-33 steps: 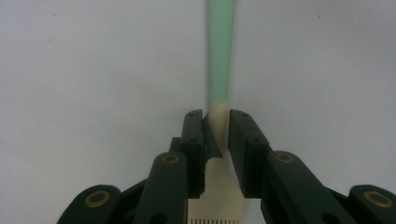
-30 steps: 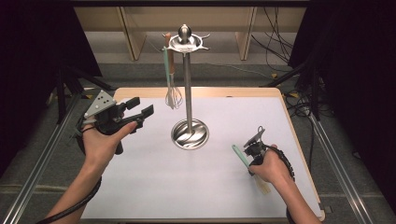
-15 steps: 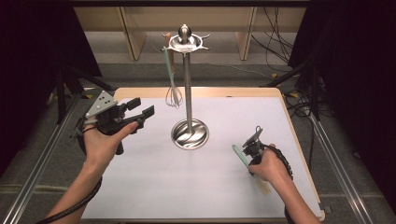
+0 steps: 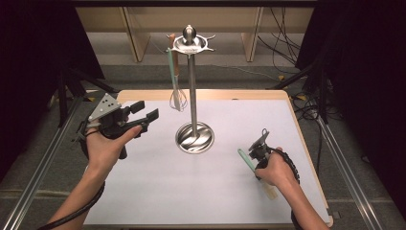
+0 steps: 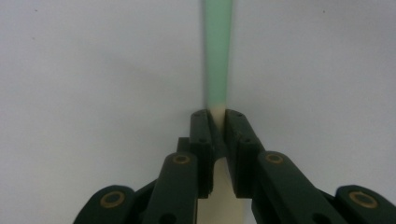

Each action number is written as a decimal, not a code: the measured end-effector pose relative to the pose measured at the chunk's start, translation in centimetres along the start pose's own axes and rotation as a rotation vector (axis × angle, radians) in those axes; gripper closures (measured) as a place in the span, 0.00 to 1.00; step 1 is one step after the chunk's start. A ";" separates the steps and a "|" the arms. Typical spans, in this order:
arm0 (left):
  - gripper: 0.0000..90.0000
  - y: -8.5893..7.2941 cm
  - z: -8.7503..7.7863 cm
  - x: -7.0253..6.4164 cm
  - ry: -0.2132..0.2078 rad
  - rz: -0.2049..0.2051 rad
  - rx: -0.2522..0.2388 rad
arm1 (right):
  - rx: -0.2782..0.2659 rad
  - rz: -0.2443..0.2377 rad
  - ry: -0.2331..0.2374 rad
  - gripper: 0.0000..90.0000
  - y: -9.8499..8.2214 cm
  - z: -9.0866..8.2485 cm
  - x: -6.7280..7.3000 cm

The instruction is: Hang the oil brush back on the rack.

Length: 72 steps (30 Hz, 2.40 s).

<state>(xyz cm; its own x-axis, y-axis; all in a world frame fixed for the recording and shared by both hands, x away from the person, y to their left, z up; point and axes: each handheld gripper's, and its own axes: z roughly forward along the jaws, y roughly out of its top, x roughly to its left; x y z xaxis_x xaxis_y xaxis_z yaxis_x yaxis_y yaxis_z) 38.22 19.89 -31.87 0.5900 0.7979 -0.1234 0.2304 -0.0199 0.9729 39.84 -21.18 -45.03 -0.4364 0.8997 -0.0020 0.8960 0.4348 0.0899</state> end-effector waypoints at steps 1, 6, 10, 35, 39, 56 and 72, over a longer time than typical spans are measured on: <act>0.42 0.0 0.0 0.0 0.000 0.000 0.000 | 0.000 0.000 0.000 0.92 0.0 0.0 0.0; 0.42 -0.1 0.1 0.0 0.000 0.001 0.006 | -0.031 0.002 0.003 0.92 -0.3 -0.2 0.0; 0.42 -0.1 0.1 -0.1 -0.004 0.004 0.007 | -0.087 -0.020 0.007 0.92 -0.9 -0.9 0.1; 0.43 -0.4 0.5 -0.8 -0.019 0.012 0.009 | -0.607 -0.002 0.030 0.92 -2.8 -4.9 1.4; 0.45 -0.5 0.7 -1.1 -0.028 0.016 0.012 | -0.669 -0.008 0.049 0.92 -2.4 -5.3 1.5; 0.51 -1.0 4.2 -5.5 -0.162 0.034 0.013 | -0.869 -0.104 0.039 0.92 -1.0 -7.6 3.7; 0.57 -0.8 9.8 -8.7 -0.266 -0.005 0.057 | -0.919 -0.139 0.063 0.92 -0.9 -8.6 5.7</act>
<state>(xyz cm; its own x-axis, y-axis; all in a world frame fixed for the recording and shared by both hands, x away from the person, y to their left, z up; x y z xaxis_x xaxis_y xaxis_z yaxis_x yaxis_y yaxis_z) 40.49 7.06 -33.46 0.7698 0.6115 -0.1828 0.2724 -0.0558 0.9606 35.81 -16.79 -36.61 -0.5625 0.8265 -0.0204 0.4309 0.3141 0.8460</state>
